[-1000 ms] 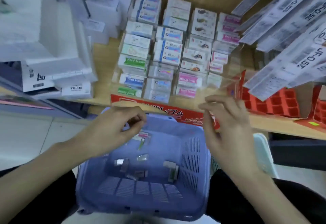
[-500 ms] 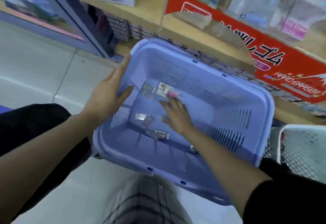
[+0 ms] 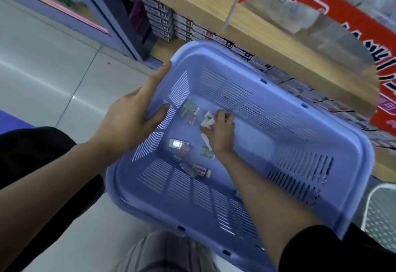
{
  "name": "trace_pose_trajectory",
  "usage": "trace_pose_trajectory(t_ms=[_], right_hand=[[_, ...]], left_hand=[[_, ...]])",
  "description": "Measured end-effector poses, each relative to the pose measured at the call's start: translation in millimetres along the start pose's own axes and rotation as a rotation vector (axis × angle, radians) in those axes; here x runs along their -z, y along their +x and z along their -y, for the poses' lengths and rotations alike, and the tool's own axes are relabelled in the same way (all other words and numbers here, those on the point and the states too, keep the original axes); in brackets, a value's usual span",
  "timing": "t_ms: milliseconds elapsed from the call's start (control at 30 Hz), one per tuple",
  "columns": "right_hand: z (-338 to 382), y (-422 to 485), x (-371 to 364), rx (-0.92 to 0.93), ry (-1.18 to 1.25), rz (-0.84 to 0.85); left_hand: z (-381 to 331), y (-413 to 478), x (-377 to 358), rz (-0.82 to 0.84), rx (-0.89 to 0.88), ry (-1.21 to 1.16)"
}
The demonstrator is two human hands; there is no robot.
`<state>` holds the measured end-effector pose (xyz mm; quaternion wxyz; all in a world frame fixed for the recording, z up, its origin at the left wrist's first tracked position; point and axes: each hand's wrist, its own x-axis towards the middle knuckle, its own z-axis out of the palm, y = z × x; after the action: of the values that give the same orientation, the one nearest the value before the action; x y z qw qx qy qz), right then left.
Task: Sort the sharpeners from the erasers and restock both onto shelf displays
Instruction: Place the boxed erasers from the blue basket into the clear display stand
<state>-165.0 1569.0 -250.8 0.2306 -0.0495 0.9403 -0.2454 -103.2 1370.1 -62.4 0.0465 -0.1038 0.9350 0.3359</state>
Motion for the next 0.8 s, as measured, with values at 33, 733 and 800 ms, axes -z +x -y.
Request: trace_pose_trajectory(t_ms=[33, 733, 800], right_hand=[[-2, -1, -2, 0.018, 0.015, 0.011], [121, -146, 250, 0.385, 0.285, 0.146], [128, -161, 277, 0.424, 0.287, 0.093]], left_hand=[[-1, 0, 0, 0.000, -0.001, 0.002], [-111, -12, 61, 0.339, 0.012, -0.345], [-141, -14, 75, 0.393, 0.023, -0.506]])
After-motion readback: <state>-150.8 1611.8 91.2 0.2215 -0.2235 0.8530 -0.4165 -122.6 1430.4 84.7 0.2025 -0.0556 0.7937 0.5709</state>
